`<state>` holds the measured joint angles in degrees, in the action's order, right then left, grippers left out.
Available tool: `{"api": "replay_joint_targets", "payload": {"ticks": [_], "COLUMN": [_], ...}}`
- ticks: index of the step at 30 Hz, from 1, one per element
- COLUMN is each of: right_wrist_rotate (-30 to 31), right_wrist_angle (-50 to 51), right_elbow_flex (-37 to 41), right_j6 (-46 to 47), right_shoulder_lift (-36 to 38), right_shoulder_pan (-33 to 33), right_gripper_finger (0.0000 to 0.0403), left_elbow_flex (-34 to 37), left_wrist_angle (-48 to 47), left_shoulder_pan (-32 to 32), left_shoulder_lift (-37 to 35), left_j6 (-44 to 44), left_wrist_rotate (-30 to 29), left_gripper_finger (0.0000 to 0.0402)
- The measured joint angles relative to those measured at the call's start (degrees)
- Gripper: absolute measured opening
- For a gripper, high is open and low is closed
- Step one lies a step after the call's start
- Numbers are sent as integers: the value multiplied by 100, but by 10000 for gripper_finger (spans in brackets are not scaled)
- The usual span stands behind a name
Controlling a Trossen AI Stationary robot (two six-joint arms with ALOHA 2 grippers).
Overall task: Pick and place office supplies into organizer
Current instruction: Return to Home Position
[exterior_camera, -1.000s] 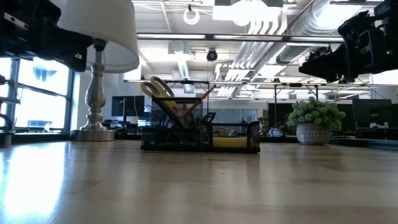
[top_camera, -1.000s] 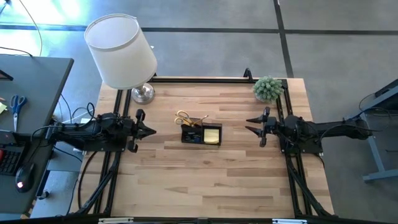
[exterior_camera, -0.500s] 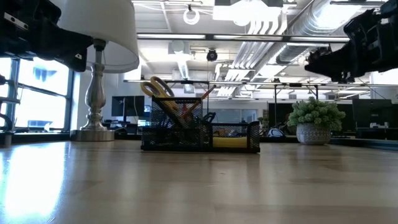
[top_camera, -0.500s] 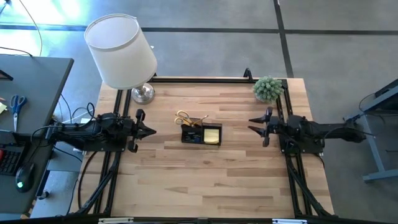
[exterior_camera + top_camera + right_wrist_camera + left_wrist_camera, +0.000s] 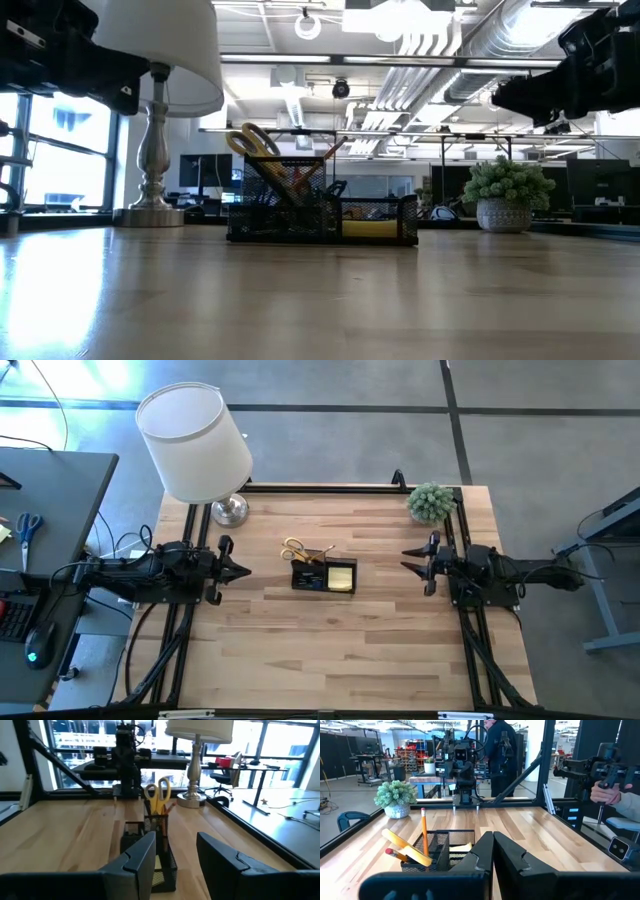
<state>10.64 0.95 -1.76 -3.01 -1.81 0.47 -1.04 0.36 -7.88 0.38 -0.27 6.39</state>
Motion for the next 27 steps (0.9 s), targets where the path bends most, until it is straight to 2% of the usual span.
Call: {"api": "replay_joint_targets", "payload": {"ticks": [7, 27], "right_wrist_rotate": [74, 11], "right_wrist_angle": [5, 13], "right_elbow_flex": [-3, -4], "right_j6": [346, 151], "right_shoulder_lift": [3, 3], "right_shoulder_pan": [-2, -1], "right_gripper_finger": [139, 139], "left_elbow_flex": [-2, -2], "left_wrist_angle": [0, -1], "left_shoulder_pan": [0, 0], "left_shoulder_lift": [0, 0], "left_j6": [-6, -2], "left_wrist_rotate": [0, 0], "left_gripper_finger": [1, 1]}}
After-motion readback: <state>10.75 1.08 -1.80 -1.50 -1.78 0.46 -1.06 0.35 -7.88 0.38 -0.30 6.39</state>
